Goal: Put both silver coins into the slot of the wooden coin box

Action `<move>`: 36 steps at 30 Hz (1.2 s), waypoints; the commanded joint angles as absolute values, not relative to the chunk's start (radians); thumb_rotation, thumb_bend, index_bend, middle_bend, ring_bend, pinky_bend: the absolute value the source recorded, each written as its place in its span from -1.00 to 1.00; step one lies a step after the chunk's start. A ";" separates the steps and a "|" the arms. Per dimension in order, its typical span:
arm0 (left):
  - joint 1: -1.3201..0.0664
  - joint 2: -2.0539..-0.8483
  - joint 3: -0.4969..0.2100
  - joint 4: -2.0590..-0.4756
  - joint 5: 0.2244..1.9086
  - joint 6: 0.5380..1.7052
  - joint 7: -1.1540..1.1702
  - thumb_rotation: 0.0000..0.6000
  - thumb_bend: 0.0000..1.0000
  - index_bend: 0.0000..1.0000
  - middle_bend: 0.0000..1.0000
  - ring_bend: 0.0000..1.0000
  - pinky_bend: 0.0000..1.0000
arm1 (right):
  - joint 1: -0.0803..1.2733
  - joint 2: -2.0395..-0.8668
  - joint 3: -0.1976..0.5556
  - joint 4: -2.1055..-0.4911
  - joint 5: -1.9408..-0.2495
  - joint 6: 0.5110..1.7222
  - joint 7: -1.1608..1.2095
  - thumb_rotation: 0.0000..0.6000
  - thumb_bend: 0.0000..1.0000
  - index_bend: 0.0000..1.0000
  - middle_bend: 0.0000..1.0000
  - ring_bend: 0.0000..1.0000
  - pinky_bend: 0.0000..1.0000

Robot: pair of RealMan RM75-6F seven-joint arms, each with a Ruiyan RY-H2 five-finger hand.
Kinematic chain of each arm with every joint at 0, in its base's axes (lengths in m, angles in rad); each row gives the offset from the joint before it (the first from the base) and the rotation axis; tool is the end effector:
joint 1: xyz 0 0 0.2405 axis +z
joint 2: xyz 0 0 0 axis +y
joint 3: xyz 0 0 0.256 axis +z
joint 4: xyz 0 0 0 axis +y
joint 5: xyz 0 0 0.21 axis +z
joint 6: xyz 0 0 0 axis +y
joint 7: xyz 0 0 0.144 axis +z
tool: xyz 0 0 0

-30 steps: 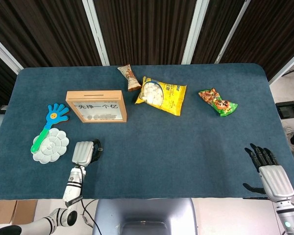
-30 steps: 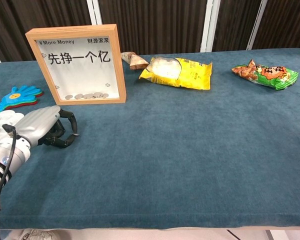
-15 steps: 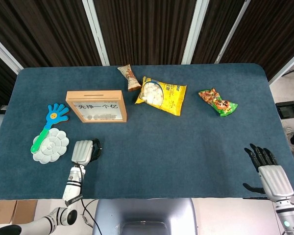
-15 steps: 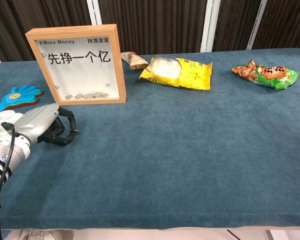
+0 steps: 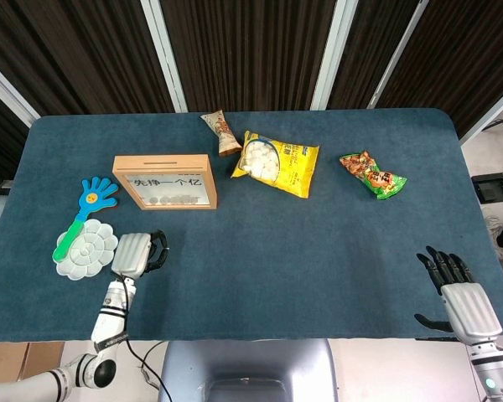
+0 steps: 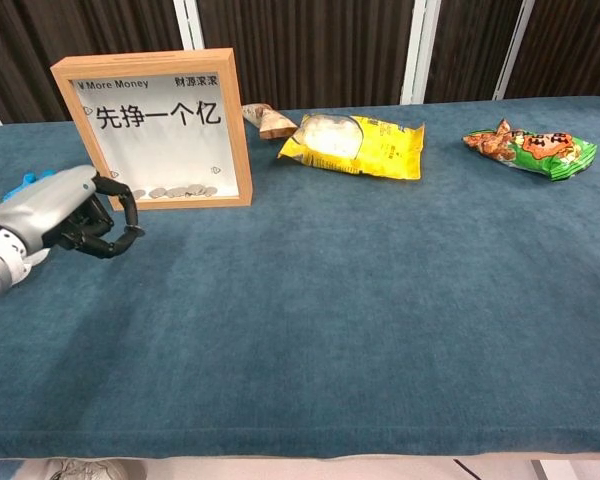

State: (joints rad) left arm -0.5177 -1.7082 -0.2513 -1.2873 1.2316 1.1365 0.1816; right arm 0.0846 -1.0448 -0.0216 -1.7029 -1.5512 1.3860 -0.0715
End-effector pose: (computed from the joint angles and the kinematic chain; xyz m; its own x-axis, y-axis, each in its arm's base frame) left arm -0.2070 0.3261 -0.0179 0.2423 0.1215 0.9626 0.9639 -0.1428 -0.2247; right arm -0.3036 -0.1626 0.1491 0.4526 -0.1681 0.8757 -0.8916 -0.0678 0.4478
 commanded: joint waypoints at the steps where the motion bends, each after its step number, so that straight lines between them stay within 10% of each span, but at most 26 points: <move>1: -0.511 -1.512 -0.325 -1.559 1.136 1.102 0.276 1.00 -0.16 0.21 1.00 1.00 1.00 | 0.087 -1.045 -0.022 -1.703 -1.552 1.381 -0.070 1.00 -0.82 -1.00 -1.00 -1.00 -1.00; 12: -0.753 -1.243 -0.616 -1.800 0.538 1.101 0.656 1.00 -0.15 0.20 1.00 1.00 1.00 | 0.116 -1.046 -0.010 -1.704 -1.535 1.341 -0.048 1.00 -0.82 -1.00 -1.00 -1.00 -1.00; 36: -1.010 -1.311 -0.541 -1.455 0.311 0.951 0.584 1.00 -0.14 0.19 1.00 1.00 1.00 | 0.129 -1.043 0.001 -1.695 -1.486 1.311 -0.039 1.00 -0.82 -1.00 -1.00 -1.00 -1.00</move>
